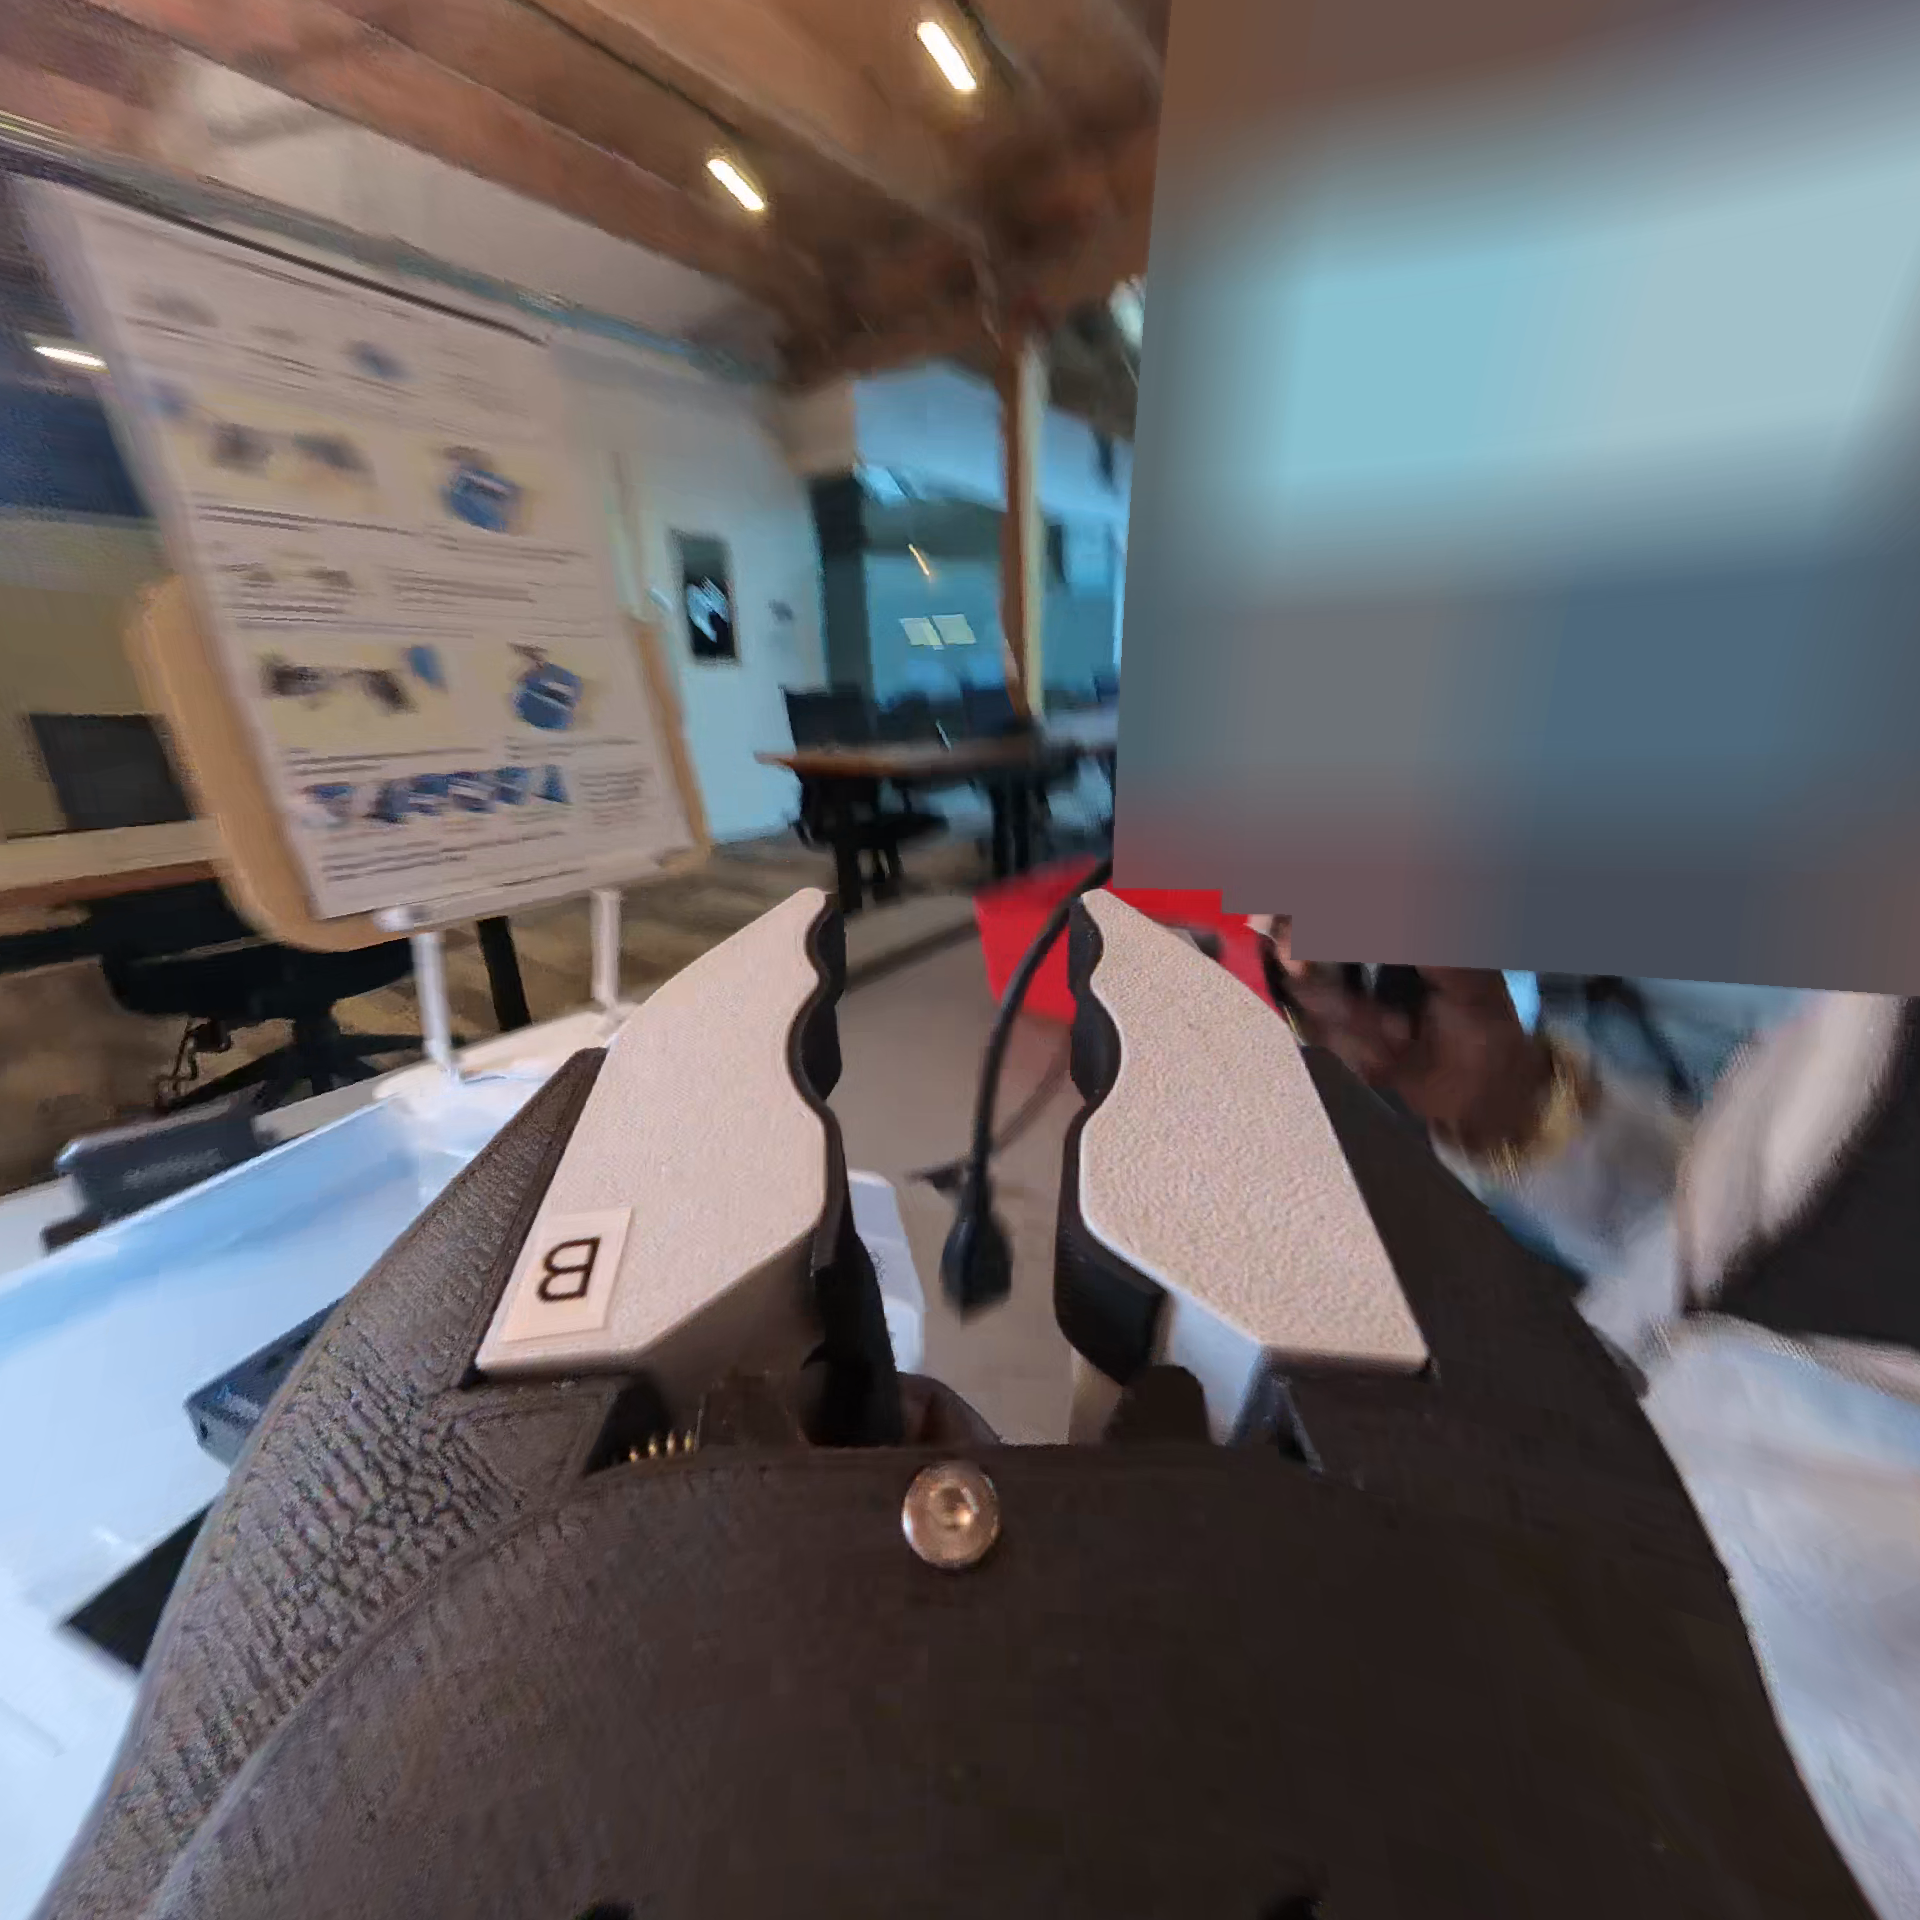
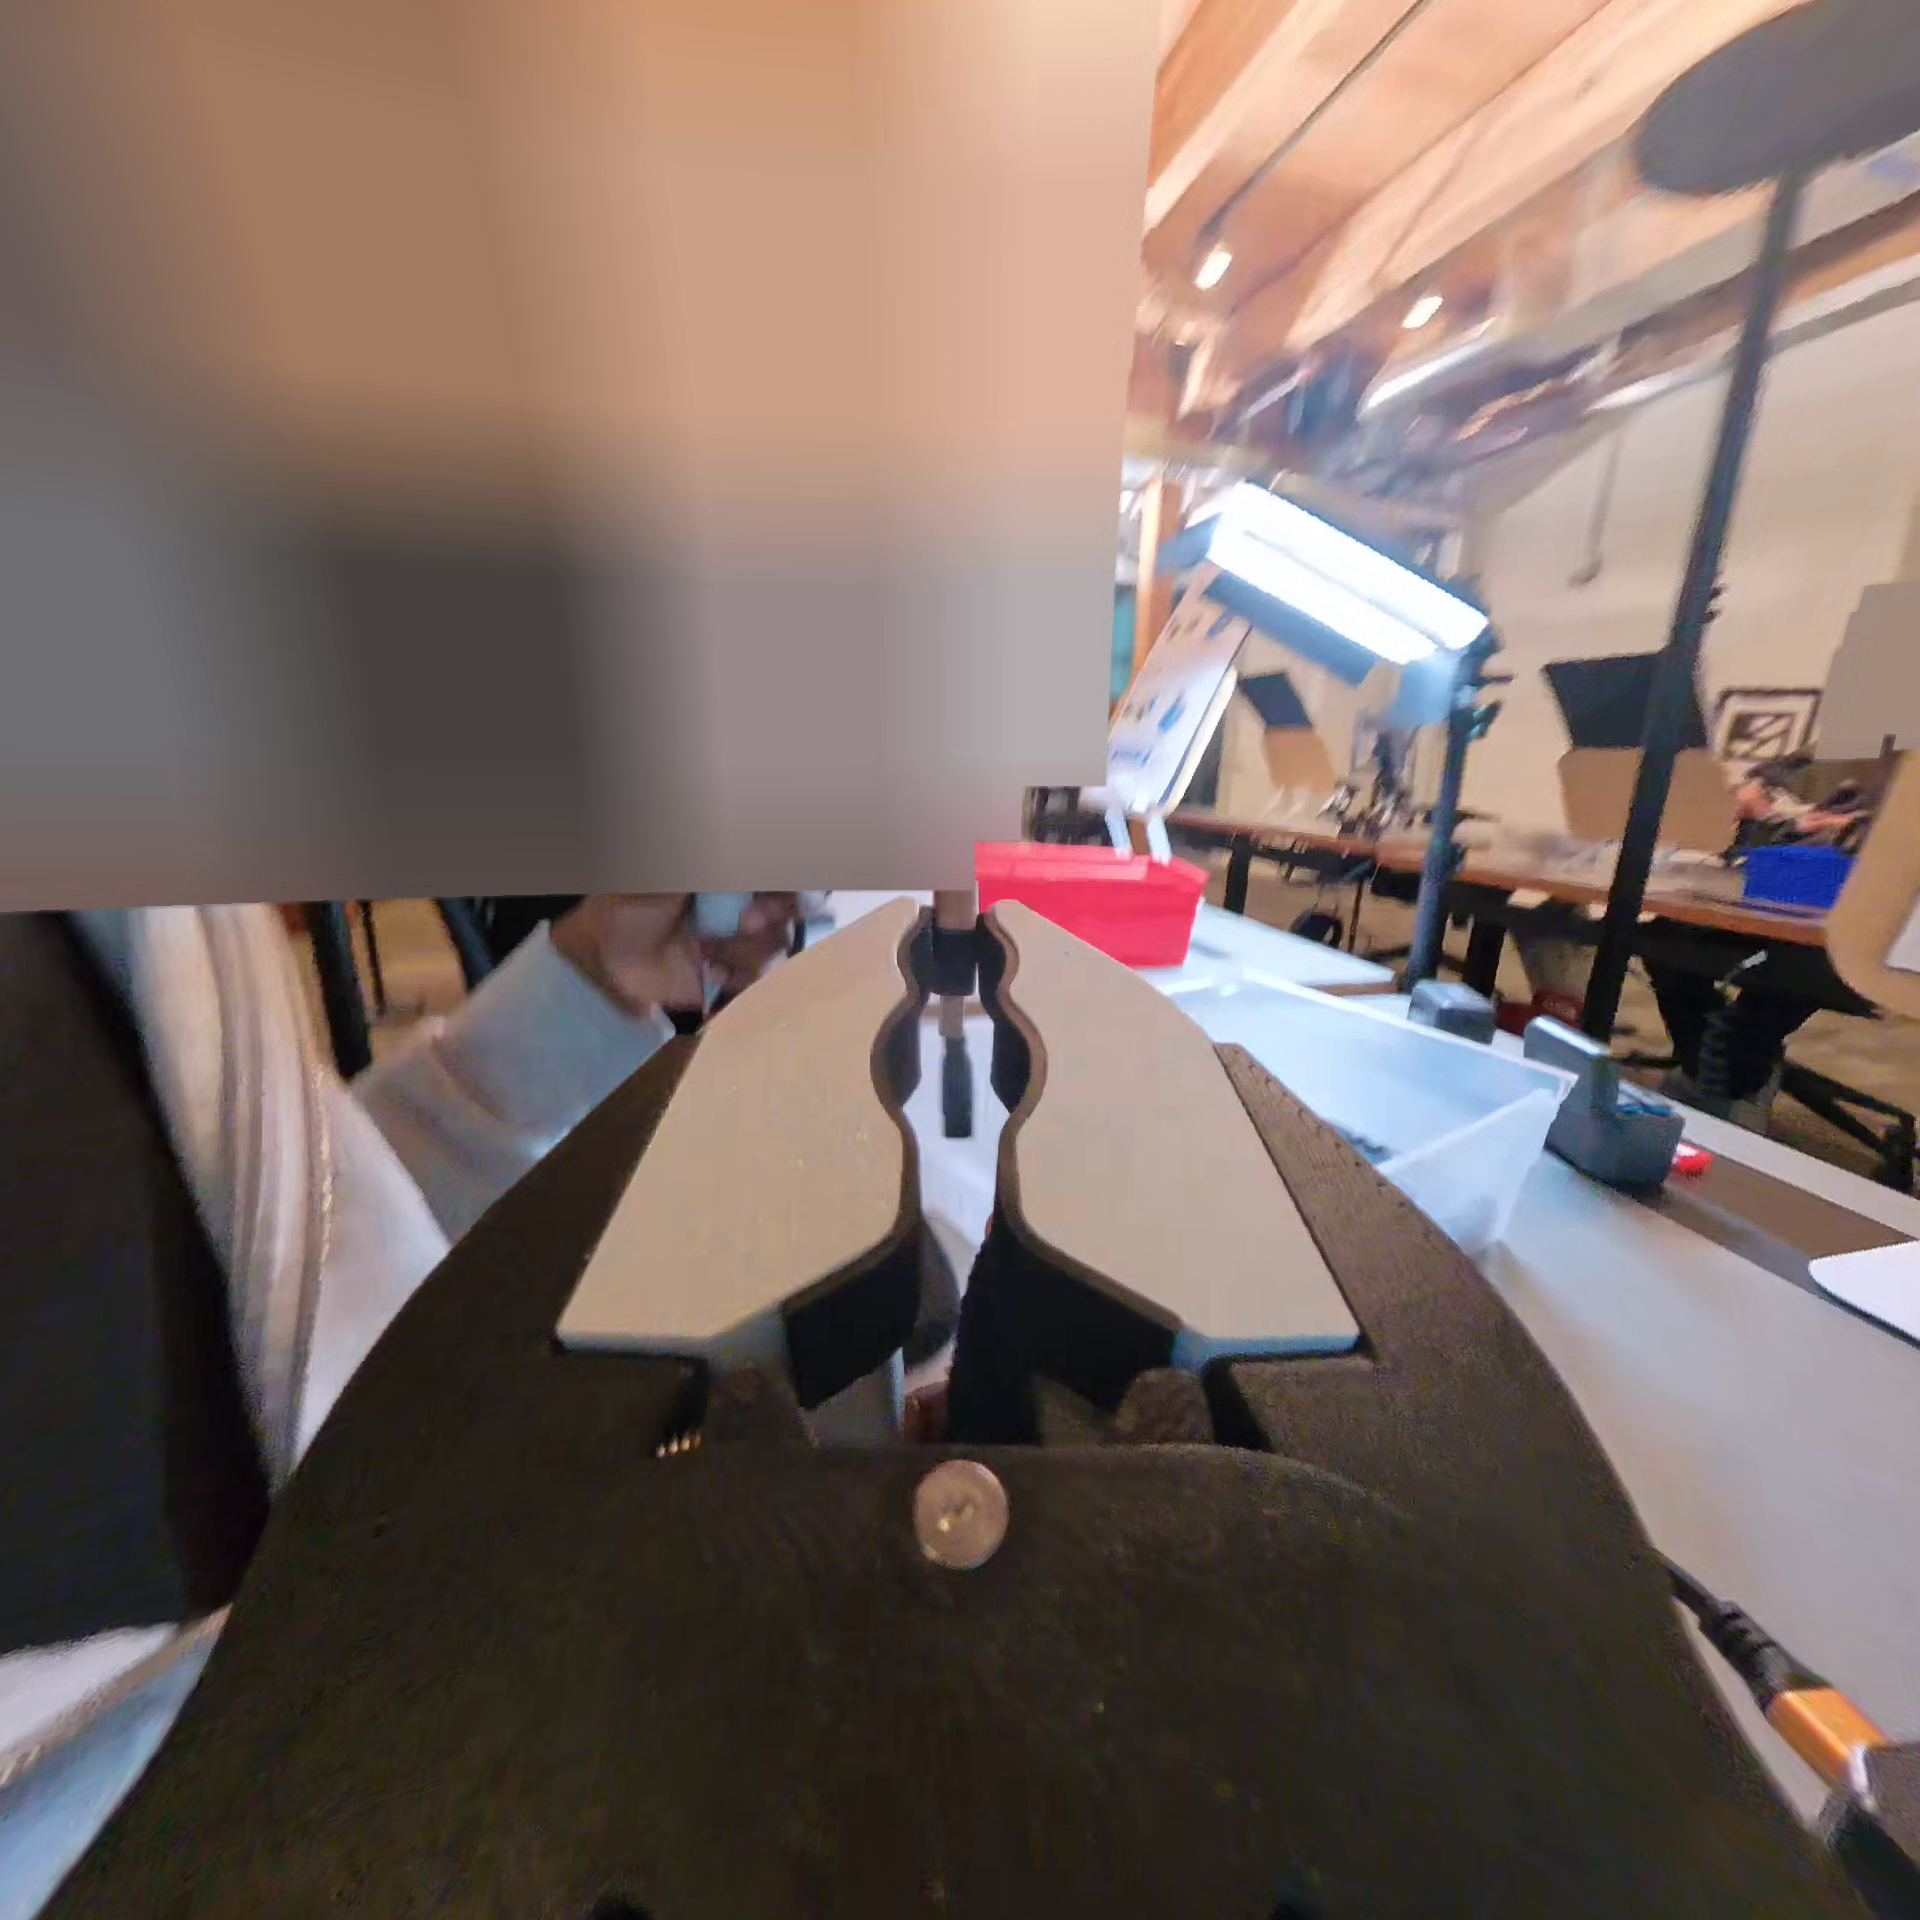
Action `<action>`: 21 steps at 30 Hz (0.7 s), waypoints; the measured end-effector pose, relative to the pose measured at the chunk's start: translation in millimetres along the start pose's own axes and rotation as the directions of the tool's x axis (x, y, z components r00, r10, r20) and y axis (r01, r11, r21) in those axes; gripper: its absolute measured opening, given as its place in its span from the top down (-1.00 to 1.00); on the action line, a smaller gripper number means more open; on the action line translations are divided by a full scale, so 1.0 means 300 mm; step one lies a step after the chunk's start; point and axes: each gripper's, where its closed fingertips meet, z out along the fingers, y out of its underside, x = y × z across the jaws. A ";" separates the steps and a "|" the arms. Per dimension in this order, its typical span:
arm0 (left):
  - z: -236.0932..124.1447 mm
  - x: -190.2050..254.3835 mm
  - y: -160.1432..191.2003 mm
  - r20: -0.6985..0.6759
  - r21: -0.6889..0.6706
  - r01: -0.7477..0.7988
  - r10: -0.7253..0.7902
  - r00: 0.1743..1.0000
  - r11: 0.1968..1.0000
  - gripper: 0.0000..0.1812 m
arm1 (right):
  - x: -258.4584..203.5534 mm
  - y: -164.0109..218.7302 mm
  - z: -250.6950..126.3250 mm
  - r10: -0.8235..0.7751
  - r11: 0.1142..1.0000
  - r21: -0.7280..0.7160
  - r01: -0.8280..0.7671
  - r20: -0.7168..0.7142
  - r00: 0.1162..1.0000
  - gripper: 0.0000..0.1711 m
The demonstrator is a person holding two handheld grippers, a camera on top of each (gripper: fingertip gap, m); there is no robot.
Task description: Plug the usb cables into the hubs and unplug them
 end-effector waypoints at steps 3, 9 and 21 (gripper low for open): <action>0.073 0.156 0.079 -0.179 -0.157 -0.120 0.091 0.980 0.980 0.54 | -0.059 0.054 -0.002 -0.095 0.973 -0.198 0.114 0.102 0.990 0.90; 0.178 0.321 0.222 -0.371 -0.284 -0.212 0.097 0.924 0.935 0.54 | -0.082 0.116 -0.029 -0.247 0.876 -0.379 0.298 0.179 0.952 0.90; 0.218 0.386 0.356 -0.482 -0.370 -0.270 0.064 0.874 0.889 0.94 | -0.118 0.159 -0.044 -0.290 0.822 -0.411 0.394 0.293 0.911 0.90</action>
